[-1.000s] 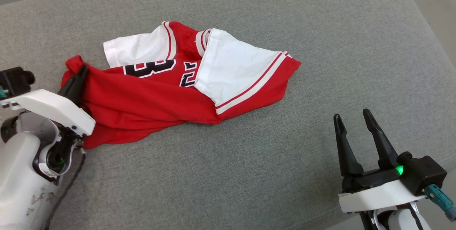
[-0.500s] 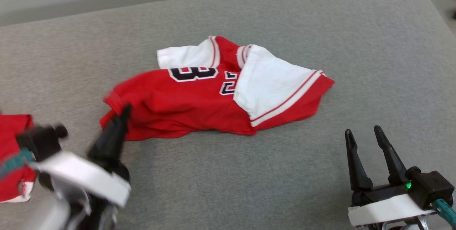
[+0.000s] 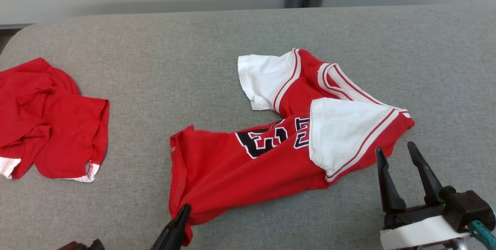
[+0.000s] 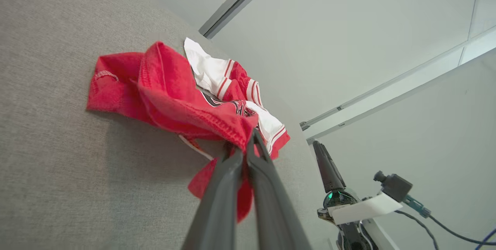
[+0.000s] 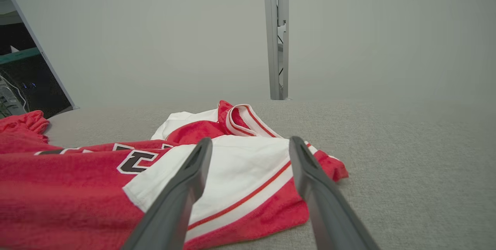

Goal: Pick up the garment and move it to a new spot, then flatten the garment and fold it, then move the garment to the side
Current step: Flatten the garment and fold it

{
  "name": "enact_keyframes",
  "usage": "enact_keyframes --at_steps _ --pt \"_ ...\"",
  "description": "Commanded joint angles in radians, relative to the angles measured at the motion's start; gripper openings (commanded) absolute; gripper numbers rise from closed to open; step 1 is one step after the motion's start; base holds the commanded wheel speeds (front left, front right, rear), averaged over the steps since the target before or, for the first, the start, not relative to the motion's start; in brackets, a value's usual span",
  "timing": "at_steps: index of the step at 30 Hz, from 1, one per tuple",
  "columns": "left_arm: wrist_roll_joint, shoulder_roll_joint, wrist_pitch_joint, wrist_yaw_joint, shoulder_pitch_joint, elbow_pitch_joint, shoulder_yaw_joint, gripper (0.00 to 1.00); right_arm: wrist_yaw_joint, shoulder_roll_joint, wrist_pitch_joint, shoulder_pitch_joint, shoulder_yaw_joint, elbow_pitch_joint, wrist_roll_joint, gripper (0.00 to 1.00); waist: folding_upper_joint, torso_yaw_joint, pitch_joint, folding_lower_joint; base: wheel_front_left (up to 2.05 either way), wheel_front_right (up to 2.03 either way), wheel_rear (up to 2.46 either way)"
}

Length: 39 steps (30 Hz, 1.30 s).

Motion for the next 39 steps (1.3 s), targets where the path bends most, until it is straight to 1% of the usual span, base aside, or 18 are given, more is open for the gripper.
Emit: enact_keyframes --at_steps 1,2,4,6,7,9,12,15,16,18,22,31,32,33,34,35,39 --pt "-0.025 0.006 -0.004 -0.020 0.013 -0.031 0.012 0.00 0.000 -0.006 0.000 -0.015 -0.003 -0.005 -0.004 1.00 -0.0001 0.000 0.013 0.0000 0.00 0.00 0.00" --pt "-0.043 0.010 -0.005 -0.032 0.024 -0.048 0.020 0.00 0.000 -0.006 0.000 -0.019 -0.006 -0.009 -0.003 1.00 -0.0001 -0.001 0.020 0.0000 0.00 0.00 0.00" --pt "-0.052 0.038 0.013 -0.030 0.033 -0.032 0.031 0.00 0.000 -0.006 0.000 -0.022 0.001 -0.006 0.000 1.00 -0.0001 -0.010 0.037 0.0000 0.00 0.00 0.00" --pt "-0.071 0.039 0.042 -0.036 0.014 0.013 0.021 0.00 0.000 -0.006 0.000 -0.032 0.012 -0.002 0.008 1.00 -0.0001 -0.025 0.054 0.0000 0.00 0.00 0.00" --pt "-0.071 0.039 0.042 -0.036 0.014 0.013 0.021 0.00 0.000 -0.006 0.000 -0.032 0.012 -0.002 0.008 1.00 -0.0001 -0.025 0.054 0.0000 0.00 0.00 0.00" --pt "-0.056 0.059 0.078 -0.022 -0.027 0.094 0.013 0.00 0.000 -0.007 0.000 -0.042 0.017 0.002 0.014 1.00 -0.0001 -0.045 0.073 0.0000 0.00 0.00 0.00" --pt "-0.017 0.050 0.110 -0.004 -0.104 0.238 -0.006 0.00 0.000 -0.006 0.000 -0.059 0.030 0.005 0.028 1.00 -0.0001 -0.082 0.099 0.0000 0.00 0.00 0.00" --pt "-0.010 0.013 0.107 -0.012 -0.184 0.344 0.002 0.00 0.000 -0.006 0.000 -0.070 0.028 0.004 0.038 1.00 -0.0001 -0.120 0.119 0.0000 0.00 0.00 0.00" --pt "-0.008 0.011 0.102 -0.018 -0.205 0.372 0.010 0.00 0.000 -0.006 0.000 -0.072 0.024 0.003 0.043 1.00 -0.0001 -0.132 0.123 0.0000 0.00 0.00 0.00" --pt "0.013 0.009 0.083 -0.009 -0.246 0.424 0.028 0.00 0.000 -0.006 0.000 -0.075 0.015 0.004 0.046 1.00 -0.0001 -0.152 0.128 0.0000 0.00 0.00 0.00" --pt "0.031 0.007 0.055 -0.010 -0.310 0.496 0.065 0.00 0.000 -0.005 0.000 -0.073 0.008 0.004 0.054 1.00 -0.0001 -0.171 0.130 0.0000 0.00 0.00 0.00" --pt "0.021 0.019 0.087 -0.029 -0.398 0.574 0.082 0.00 0.000 -0.006 0.000 -0.077 0.016 0.009 0.063 1.00 -0.0001 -0.187 0.115 0.0000 0.00 0.00 0.00" --pt "0.023 0.018 0.085 -0.032 -0.406 0.583 0.084 0.07 0.000 -0.006 0.000 -0.076 0.016 0.009 0.062 1.00 -0.0001 -0.187 0.113 0.0000 0.00 0.00 0.00" --pt "0.023 0.014 0.082 -0.035 -0.412 0.591 0.086 0.31 0.000 -0.006 0.000 -0.074 0.018 0.010 0.062 1.00 -0.0001 -0.186 0.111 0.0000 0.00 0.00 0.00" --pt "0.019 0.009 0.082 -0.037 -0.417 0.600 0.085 0.64 0.000 -0.006 0.000 -0.072 0.018 0.010 0.061 1.00 -0.0001 -0.186 0.109 0.0000 0.00 0.00 0.00" --pt "0.014 0.004 0.086 -0.039 -0.421 0.609 0.084 1.00 0.000 -0.006 0.000 -0.070 0.018 0.011 0.059 1.00 -0.0001 -0.185 0.108 0.0000 0.00 0.00 0.00" --pt "0.034 0.000 0.071 -0.044 -0.435 0.650 0.077 1.00 0.000 -0.006 0.000 -0.065 0.019 0.013 0.054 1.00 -0.0001 -0.184 0.100 0.0000 0.00 0.00 0.00"
